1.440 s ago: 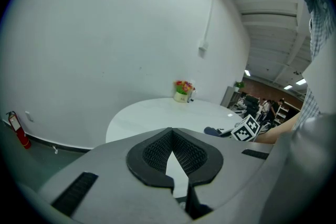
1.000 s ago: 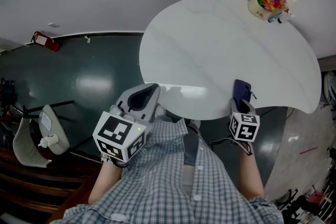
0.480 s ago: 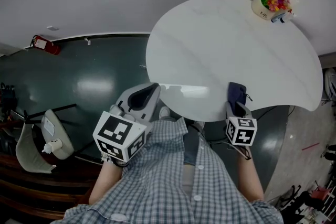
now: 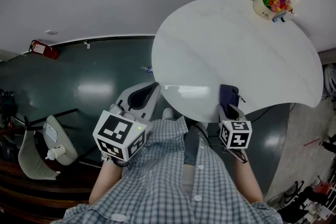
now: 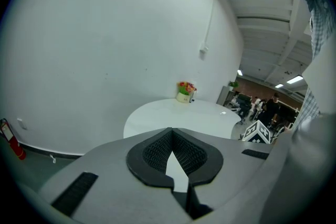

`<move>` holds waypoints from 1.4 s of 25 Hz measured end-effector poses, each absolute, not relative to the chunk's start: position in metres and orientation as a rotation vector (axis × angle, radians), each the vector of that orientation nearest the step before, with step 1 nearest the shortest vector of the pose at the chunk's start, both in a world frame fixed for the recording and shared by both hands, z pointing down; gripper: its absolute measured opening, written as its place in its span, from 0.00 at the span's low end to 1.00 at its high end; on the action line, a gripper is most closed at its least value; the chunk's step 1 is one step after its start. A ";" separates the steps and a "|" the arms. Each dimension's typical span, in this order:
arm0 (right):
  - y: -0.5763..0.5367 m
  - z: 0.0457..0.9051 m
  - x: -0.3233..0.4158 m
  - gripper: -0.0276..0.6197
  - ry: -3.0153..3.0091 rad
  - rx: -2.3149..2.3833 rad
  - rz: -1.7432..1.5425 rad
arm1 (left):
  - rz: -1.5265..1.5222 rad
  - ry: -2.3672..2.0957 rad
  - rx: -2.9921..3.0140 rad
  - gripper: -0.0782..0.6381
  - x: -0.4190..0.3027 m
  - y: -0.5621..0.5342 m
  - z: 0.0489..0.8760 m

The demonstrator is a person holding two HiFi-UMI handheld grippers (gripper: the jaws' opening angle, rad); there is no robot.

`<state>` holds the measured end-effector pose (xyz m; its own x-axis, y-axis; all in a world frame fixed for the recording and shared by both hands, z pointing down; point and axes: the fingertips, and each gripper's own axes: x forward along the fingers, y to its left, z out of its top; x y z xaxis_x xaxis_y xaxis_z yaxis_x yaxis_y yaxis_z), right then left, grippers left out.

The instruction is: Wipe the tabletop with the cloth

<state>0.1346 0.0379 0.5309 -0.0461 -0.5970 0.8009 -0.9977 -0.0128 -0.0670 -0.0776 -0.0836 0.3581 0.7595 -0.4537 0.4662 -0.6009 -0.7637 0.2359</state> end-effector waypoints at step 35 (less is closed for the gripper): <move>-0.022 0.530 -0.049 0.15 -2.047 1.227 0.845 | 0.527 -0.897 2.560 0.12 -0.127 -0.092 0.361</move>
<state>-0.0486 -0.0215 0.5300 -0.3925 -0.5215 0.7576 -0.9041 0.3699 -0.2138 -0.1271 -0.0916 0.3611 0.7263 -0.5100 0.4608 -0.6509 -0.7258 0.2227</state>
